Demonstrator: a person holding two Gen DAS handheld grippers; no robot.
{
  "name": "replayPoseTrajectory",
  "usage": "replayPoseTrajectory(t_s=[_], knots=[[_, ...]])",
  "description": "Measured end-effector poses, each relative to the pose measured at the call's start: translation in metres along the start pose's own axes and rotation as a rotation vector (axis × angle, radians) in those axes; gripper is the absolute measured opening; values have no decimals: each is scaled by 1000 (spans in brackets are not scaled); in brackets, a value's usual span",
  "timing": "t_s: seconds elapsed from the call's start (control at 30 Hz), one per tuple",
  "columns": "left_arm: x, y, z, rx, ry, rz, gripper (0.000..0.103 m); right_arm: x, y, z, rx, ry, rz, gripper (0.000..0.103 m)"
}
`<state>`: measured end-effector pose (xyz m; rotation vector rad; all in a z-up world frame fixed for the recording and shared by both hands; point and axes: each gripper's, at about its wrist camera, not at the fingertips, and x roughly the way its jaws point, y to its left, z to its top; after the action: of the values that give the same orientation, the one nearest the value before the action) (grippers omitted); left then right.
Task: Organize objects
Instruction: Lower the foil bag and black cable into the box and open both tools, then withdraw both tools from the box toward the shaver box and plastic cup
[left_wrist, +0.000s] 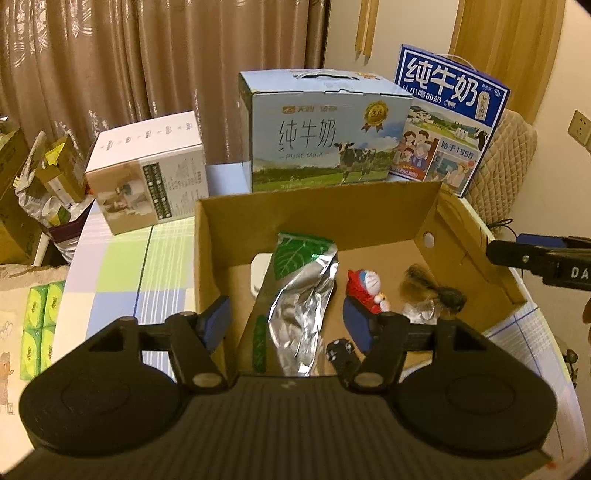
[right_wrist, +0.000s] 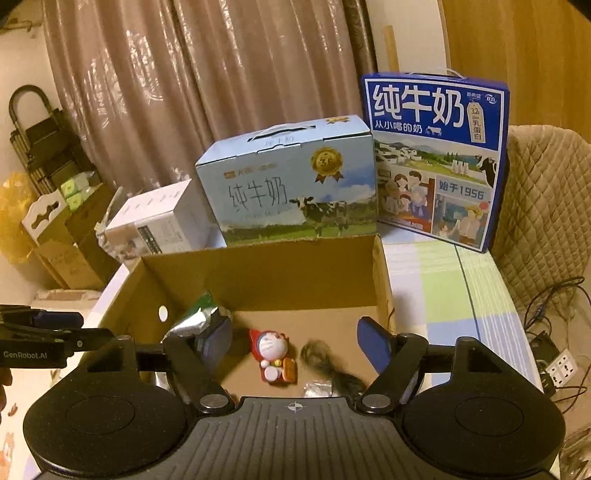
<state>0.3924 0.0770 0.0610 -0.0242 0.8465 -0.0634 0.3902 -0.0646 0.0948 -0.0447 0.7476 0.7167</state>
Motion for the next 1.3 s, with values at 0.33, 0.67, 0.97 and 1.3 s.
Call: replayPoseTrajectory(t_s=[0.33,0.67,0.97,1.3], knots=[[-39,-4,-30,-15,-8,1,70,-36,23,-29,-16,28,-4,72],[-91,-15,-63,-31,-17,-14,84,-85,46,-63,-8,62,8,72],[-146,-11,-92,2,-38,15,102,-128,75,-89,-63,71,34,72],[-195,26,-130,9,-17,66,102,-140,125,-127,-219,132,134,72]])
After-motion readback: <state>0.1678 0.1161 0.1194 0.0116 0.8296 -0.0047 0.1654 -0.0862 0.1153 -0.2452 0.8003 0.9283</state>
